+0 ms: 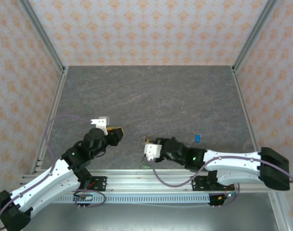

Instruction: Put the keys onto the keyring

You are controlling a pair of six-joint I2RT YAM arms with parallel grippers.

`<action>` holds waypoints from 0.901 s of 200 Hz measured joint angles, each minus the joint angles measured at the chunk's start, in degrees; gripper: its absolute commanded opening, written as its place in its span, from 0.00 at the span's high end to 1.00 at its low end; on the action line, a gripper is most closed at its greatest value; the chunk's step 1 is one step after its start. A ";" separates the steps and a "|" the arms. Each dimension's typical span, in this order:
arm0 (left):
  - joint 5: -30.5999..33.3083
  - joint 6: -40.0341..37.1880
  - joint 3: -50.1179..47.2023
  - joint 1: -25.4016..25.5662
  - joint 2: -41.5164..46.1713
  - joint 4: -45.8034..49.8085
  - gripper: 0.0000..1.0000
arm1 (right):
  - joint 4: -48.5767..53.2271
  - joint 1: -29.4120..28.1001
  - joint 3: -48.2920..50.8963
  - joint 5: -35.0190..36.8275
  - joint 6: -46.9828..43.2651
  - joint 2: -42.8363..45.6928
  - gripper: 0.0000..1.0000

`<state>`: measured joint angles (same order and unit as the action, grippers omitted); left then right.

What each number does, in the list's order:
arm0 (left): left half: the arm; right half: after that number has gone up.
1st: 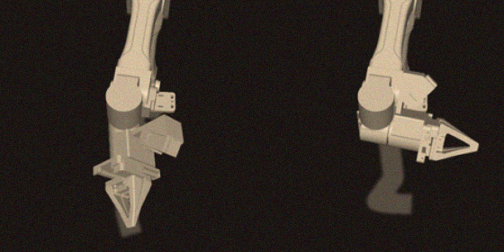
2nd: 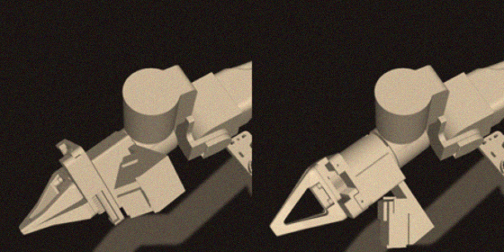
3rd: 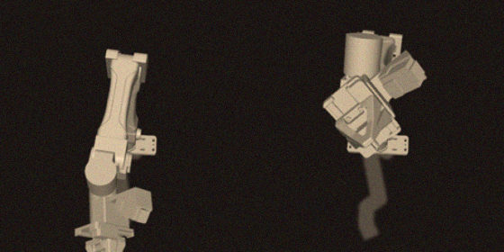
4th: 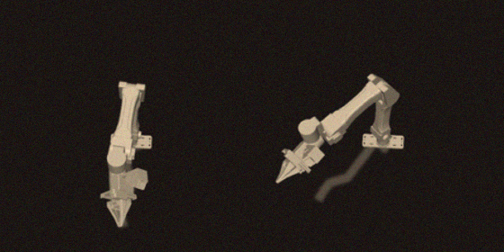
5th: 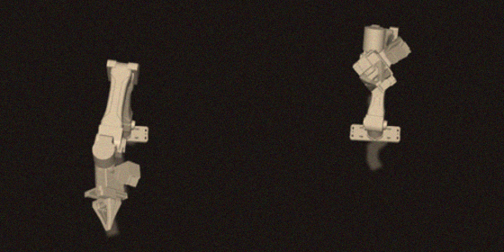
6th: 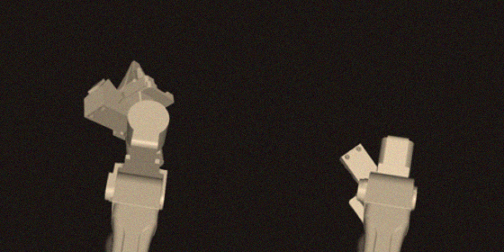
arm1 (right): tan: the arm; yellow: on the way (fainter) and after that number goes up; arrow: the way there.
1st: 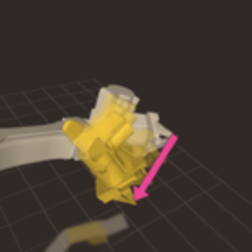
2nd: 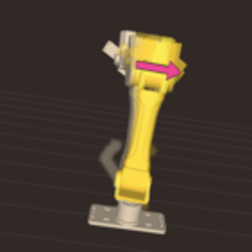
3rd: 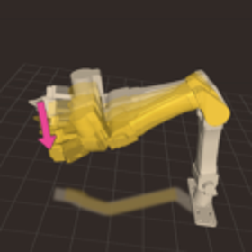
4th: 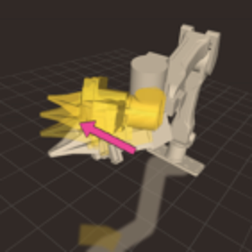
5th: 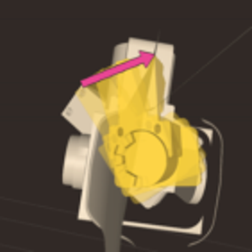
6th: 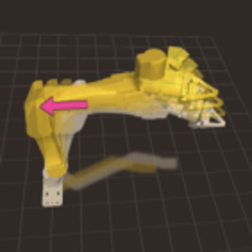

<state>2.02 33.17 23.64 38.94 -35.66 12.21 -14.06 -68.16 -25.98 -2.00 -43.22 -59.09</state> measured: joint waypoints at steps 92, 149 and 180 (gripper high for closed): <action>-6.29 -0.02 7.76 0.00 -12.20 0.24 0.59 | 1.16 8.76 7.74 -2.01 18.60 10.19 1.00; -6.05 1.07 8.57 0.00 -12.17 0.85 0.58 | 5.68 11.85 0.37 -0.11 12.31 5.20 1.00; -5.79 1.25 8.57 0.00 -11.82 1.73 0.57 | 5.90 5.99 0.31 -0.02 9.01 -1.40 1.00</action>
<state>-3.77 34.41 32.21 38.94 -47.48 13.93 -8.16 -62.17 -25.67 -2.02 -34.22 -60.49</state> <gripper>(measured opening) 0.425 0.043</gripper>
